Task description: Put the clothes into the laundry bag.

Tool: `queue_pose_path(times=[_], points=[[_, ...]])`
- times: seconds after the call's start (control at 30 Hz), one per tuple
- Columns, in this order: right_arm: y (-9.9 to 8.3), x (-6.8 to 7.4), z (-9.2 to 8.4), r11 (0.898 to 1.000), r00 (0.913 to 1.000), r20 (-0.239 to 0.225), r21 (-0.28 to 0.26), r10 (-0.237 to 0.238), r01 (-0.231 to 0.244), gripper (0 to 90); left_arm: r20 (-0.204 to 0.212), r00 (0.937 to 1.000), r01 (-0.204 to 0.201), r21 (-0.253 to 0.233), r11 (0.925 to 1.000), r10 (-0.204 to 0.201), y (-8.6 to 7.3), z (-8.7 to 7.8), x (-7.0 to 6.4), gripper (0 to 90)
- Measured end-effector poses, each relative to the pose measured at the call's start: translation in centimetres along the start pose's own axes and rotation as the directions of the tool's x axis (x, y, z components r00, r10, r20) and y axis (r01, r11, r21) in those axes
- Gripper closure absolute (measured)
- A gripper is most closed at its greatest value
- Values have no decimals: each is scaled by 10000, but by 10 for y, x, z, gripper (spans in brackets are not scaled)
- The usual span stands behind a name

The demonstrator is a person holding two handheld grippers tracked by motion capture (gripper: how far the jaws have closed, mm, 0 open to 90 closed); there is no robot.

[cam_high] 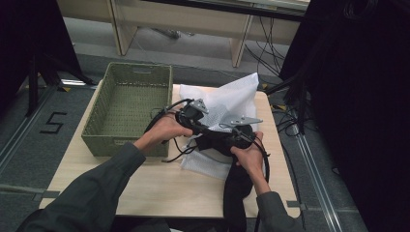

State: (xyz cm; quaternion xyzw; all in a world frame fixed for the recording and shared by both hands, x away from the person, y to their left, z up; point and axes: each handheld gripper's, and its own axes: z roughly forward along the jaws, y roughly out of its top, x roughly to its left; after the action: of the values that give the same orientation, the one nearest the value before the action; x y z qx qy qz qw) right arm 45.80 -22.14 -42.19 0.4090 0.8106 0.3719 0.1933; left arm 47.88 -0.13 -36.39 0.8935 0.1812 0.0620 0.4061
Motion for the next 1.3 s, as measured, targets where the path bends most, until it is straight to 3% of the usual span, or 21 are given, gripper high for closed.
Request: queue_pose_path(times=[0.1,0.17,0.33,0.47,0.6,0.67,0.7,0.73,0.77,0.8,0.87,0.9,0.93,1.0,1.07,1.1,1.13,1.17,1.2,1.23,1.3], points=[[-32,-11,40,9931,9956,225,724,912,-927,826,-23,10000,-30,245,9997,31,-2,3,1,894],[-33,-12,40,9914,9936,143,671,1120,-1127,820,-58,10000,40,265,9996,-38,-4,4,3,894],[-21,-6,6,9956,9955,-281,283,906,-898,589,-270,9994,206,184,9996,-201,-5,1,9,893],[-30,-1,-47,9932,9898,-884,-220,1120,-1143,482,-429,9989,213,112,9997,-208,-7,-3,14,893],[-63,9,-88,9924,9946,-404,825,952,-916,447,-486,9984,306,109,9995,-300,-7,0,15,893],[-87,11,-89,9866,9965,8,1405,839,-832,446,-502,9985,226,138,9996,-219,-4,2,13,893],[-96,15,-88,9739,9893,168,1742,1447,-1454,446,-534,9982,282,121,9995,-275,-4,4,12,893],[-103,14,-84,9742,9892,238,1718,1445,-1464,439,-534,9985,92,294,9995,-76,-3,4,12,893],[-105,15,-85,9636,9852,136,2061,1711,-1702,433,-538,9980,346,33,9994,-344,-2,7,10,893],[-107,17,-82,9667,9834,77,1823,1814,-1797,420,-512,9987,38,324,9995,-21,-1,6,12,893],[-110,23,-77,9666,9880,-305,2134,1516,-1417,394,-531,9984,179,201,9996,-169,-1,8,12,893],[-113,24,-72,9758,9943,-450,2012,970,-861,381,-537,9984,160,226,9996,-147,-1,8,13,893],[-115,30,-69,9612,9897,-609,2527,1299,-1106,332,-567,9974,435,-5,9991,-434,-1,10,12,893],[-123,37,-57,9591,9954,-854,2827,436,-177,327,-534,9985,154,291,9995,-139,-1,9,15,893],[-128,46,-48,9250,9957,-792,3796,483,-147,342,-528,9980,351,55,9994,-348,-1,12,13,893],[-128,47,-46,9340,9970,-770,3553,-115,383,391,-523,9983,272,119,9996,-265,0,12,13,893],[-125,49,-46,9298,9967,-805,3674,102,202,628,-516,9984,238,92,9997,-233,0,12,12,893],[-123,48,-46,9403,9929,-1132,3328,-357,717,766,-497,9982,344,2,9994,-343,0,13,10,893],[-122,48,-44,9372,9905,-1133,3304,-781,1117,843,-469,9986,262,79,9996,-258,0,13,10,893],[-119,50,-44,9334,9894,-1336,3445,-568,1002,891,-462,9988,165,128,9998,-159,1,12,9,893],[-110,45,-46,9568,9870,-1339,2640,-890,1221,899,-379,9989,284,1,9996,-284,1,12,7,894]])
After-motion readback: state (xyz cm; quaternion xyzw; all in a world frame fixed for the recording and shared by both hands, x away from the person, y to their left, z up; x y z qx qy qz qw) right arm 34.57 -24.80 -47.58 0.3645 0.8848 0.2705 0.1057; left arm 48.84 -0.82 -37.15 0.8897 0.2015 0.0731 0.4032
